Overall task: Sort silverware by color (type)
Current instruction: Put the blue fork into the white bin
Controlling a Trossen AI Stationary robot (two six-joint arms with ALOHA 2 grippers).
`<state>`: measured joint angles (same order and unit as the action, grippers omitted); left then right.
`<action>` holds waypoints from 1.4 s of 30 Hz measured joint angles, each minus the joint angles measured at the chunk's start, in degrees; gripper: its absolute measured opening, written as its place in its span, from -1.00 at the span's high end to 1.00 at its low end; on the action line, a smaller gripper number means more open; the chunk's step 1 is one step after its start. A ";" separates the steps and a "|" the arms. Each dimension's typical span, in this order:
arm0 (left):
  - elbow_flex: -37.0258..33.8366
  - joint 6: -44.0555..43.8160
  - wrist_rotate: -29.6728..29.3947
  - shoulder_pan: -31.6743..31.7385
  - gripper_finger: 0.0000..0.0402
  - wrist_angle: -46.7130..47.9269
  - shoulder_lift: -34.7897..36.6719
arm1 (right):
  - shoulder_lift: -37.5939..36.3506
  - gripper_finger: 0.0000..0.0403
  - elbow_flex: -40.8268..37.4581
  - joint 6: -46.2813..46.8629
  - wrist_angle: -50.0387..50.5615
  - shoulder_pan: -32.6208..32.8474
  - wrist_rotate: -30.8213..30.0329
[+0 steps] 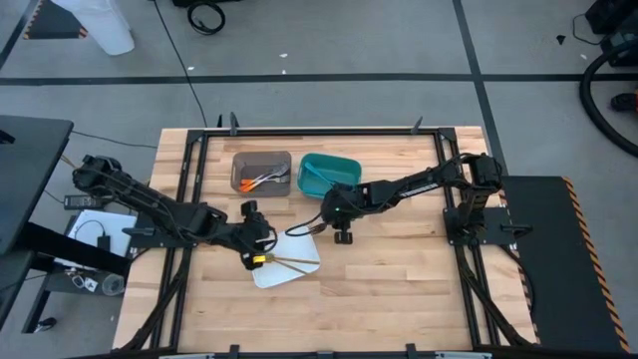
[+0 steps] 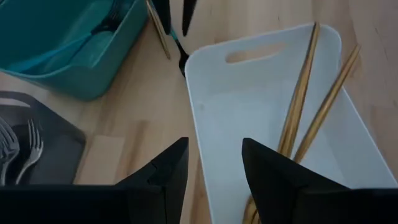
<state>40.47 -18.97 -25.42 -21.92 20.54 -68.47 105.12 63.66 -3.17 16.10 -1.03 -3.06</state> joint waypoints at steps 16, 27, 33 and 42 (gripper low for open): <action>-0.61 0.14 -1.94 -4.51 0.20 -2.59 -0.02 | 1.99 0.48 4.18 6.59 2.62 0.88 -1.02; -0.61 0.10 -1.94 -4.30 0.20 -2.38 -0.02 | 5.91 0.48 8.63 0.09 11.68 -0.28 0.53; -0.61 0.16 -1.94 -4.30 0.20 -2.32 -0.02 | 6.37 0.48 8.59 -4.66 11.82 -0.84 1.91; -0.61 0.12 -1.91 -4.36 0.20 -2.19 -0.02 | 9.51 0.48 8.87 -7.00 12.08 -2.22 4.26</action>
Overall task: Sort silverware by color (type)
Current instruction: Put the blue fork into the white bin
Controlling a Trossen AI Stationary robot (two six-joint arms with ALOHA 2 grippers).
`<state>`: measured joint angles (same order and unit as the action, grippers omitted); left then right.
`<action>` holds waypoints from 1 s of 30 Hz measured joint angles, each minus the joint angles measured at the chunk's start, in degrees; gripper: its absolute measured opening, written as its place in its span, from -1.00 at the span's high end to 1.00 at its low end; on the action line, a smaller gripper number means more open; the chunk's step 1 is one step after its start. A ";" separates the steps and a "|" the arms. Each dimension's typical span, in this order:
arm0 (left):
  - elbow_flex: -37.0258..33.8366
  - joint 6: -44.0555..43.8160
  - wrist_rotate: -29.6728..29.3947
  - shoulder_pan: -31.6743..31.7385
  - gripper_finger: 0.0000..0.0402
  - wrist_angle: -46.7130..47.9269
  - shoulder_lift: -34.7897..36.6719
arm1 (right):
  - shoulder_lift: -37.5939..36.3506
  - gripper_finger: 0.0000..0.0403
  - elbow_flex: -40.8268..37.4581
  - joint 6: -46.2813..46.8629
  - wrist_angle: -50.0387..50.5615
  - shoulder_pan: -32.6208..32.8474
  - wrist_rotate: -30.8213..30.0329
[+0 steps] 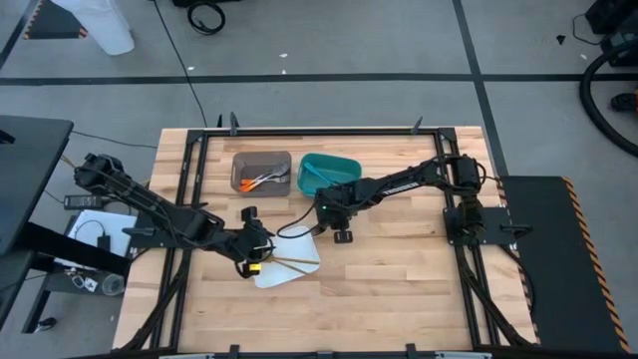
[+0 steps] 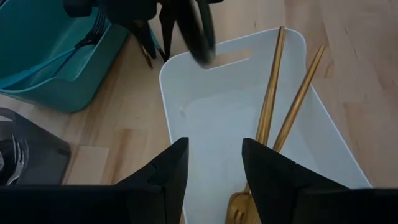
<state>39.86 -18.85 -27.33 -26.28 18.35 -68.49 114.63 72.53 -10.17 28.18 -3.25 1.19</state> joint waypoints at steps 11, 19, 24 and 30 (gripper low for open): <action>0.00 0.02 0.55 0.00 0.20 0.37 0.00 | -0.15 0.82 -0.02 2.36 2.91 0.14 0.12; 0.00 0.04 0.59 0.00 0.20 0.39 0.00 | -1.00 0.90 -0.20 6.77 4.65 0.90 -0.03; 0.00 0.10 0.58 0.00 0.20 0.39 0.00 | -3.78 0.93 -0.68 10.79 9.07 0.78 0.46; 0.00 0.15 0.57 0.00 0.20 0.37 0.00 | -5.84 0.93 -0.59 14.50 11.35 -0.01 1.65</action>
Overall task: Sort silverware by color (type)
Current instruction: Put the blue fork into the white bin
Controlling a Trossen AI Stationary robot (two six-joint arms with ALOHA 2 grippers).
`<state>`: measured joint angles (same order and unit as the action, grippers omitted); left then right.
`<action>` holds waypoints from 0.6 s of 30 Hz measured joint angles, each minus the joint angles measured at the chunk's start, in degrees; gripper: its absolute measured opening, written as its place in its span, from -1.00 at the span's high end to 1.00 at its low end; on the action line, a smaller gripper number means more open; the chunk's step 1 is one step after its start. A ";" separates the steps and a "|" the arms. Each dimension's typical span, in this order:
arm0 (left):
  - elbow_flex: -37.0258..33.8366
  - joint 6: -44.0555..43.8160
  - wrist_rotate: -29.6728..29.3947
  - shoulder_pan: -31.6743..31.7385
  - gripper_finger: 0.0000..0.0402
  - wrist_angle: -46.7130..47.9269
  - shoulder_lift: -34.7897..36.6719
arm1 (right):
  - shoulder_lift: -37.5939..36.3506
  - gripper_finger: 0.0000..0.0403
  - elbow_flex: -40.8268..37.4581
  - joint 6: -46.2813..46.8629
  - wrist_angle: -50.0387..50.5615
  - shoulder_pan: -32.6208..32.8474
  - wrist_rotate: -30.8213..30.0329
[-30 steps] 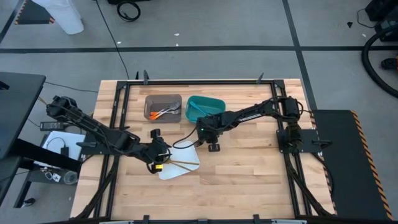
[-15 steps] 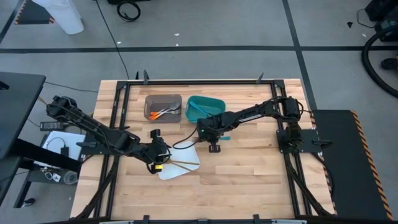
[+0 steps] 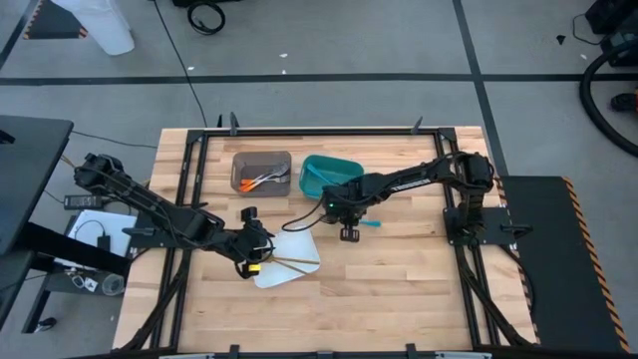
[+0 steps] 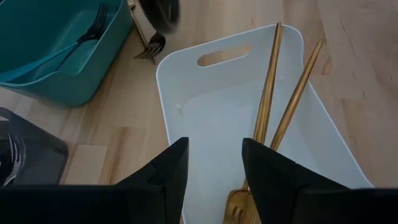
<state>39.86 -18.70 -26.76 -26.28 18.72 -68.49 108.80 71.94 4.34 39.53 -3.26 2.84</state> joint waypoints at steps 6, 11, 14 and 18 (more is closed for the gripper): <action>0.00 -0.03 0.02 0.00 0.20 0.00 0.00 | -2.41 0.93 0.09 2.92 -0.34 -0.80 0.97; 0.00 -0.04 0.02 0.00 0.20 -0.01 0.00 | -3.81 0.93 0.17 5.18 -1.83 -2.52 0.84; 0.00 -0.04 0.02 0.00 0.20 0.00 0.00 | -3.87 0.93 0.19 6.45 -2.70 -3.38 0.88; 0.00 -0.02 0.02 0.01 0.20 -0.02 0.00 | -3.87 0.93 1.44 6.67 -2.37 -4.34 1.45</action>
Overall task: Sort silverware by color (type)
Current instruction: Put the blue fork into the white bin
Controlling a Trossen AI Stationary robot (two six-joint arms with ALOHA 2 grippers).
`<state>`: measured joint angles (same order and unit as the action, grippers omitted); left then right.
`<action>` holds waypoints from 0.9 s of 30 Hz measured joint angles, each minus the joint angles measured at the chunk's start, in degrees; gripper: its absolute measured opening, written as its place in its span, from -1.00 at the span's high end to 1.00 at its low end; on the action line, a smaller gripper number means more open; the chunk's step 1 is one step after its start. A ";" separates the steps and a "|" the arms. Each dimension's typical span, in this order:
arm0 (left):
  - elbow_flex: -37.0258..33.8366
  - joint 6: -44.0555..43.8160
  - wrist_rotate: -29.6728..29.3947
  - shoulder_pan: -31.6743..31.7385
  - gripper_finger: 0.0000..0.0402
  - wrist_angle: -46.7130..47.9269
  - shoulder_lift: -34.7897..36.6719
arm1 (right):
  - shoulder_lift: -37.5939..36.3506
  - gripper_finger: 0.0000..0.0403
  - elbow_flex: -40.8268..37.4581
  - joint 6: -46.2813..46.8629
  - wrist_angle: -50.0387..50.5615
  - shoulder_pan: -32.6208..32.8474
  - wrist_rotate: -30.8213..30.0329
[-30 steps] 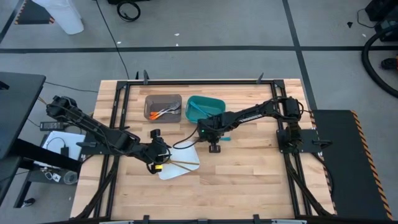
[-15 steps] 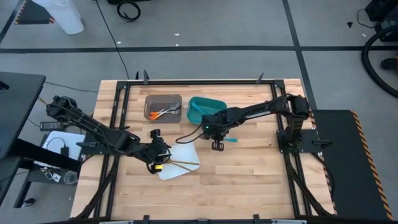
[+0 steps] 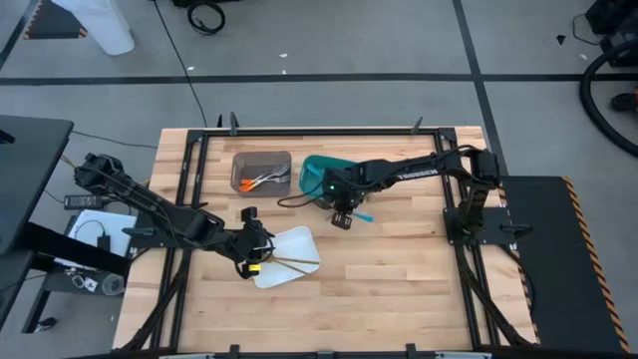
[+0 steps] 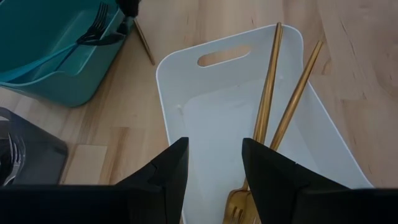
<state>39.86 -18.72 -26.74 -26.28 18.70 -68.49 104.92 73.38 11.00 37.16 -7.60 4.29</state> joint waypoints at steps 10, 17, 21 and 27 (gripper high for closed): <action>0.00 0.00 0.02 -0.01 0.20 0.02 0.00 | -0.04 0.93 7.07 -1.83 0.36 -3.08 0.32; 0.00 0.00 0.02 -0.01 0.20 0.04 0.00 | -0.07 0.92 8.07 -2.46 -5.80 -6.68 4.95; 0.00 0.00 0.02 -0.01 0.20 0.63 0.00 | -0.07 0.92 8.07 -2.58 -8.24 -8.50 6.32; 0.00 0.00 0.02 -0.01 0.20 1.17 0.00 | -0.07 0.92 8.07 -3.02 -10.62 -10.88 7.50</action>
<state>39.86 -18.72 -26.72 -26.28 19.87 -68.49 104.86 81.45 7.98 26.55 -18.49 11.79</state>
